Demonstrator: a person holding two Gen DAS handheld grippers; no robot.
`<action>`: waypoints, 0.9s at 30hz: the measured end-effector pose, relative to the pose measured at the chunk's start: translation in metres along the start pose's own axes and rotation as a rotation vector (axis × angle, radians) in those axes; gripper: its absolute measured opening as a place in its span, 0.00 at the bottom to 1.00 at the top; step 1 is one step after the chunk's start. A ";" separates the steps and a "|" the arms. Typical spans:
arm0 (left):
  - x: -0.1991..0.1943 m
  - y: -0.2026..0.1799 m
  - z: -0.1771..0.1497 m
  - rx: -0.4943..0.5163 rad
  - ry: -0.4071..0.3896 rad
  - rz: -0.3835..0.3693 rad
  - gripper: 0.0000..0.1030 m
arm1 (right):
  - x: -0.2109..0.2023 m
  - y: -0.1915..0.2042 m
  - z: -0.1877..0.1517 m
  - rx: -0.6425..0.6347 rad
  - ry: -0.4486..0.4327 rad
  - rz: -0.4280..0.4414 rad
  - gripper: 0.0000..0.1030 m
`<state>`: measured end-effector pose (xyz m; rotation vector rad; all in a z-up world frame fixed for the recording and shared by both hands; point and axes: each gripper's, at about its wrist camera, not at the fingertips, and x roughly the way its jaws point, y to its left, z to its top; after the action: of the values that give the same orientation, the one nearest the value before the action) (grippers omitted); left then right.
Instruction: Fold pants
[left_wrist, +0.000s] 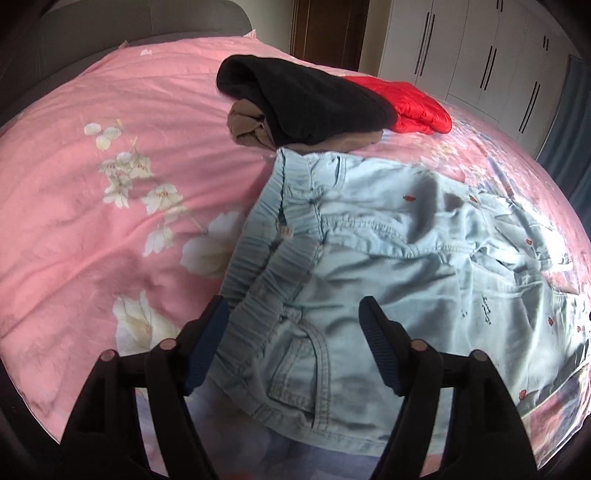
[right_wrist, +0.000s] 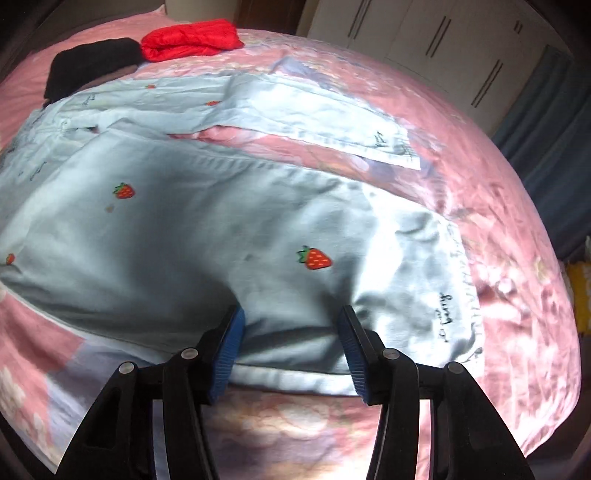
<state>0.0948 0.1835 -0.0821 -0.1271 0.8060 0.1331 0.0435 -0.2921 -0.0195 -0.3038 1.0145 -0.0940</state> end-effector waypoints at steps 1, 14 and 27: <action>0.002 -0.001 0.012 0.004 -0.016 -0.014 0.75 | -0.011 0.002 0.014 -0.020 -0.050 0.032 0.49; 0.110 0.012 0.125 -0.041 0.091 -0.143 0.75 | 0.006 0.160 0.213 -0.437 -0.335 0.413 0.49; 0.173 -0.002 0.130 0.117 0.233 -0.202 0.28 | 0.146 0.193 0.258 -0.612 -0.061 0.384 0.49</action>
<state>0.3059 0.2146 -0.1189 -0.1140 1.0260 -0.1214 0.3268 -0.0860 -0.0691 -0.6550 1.0078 0.5805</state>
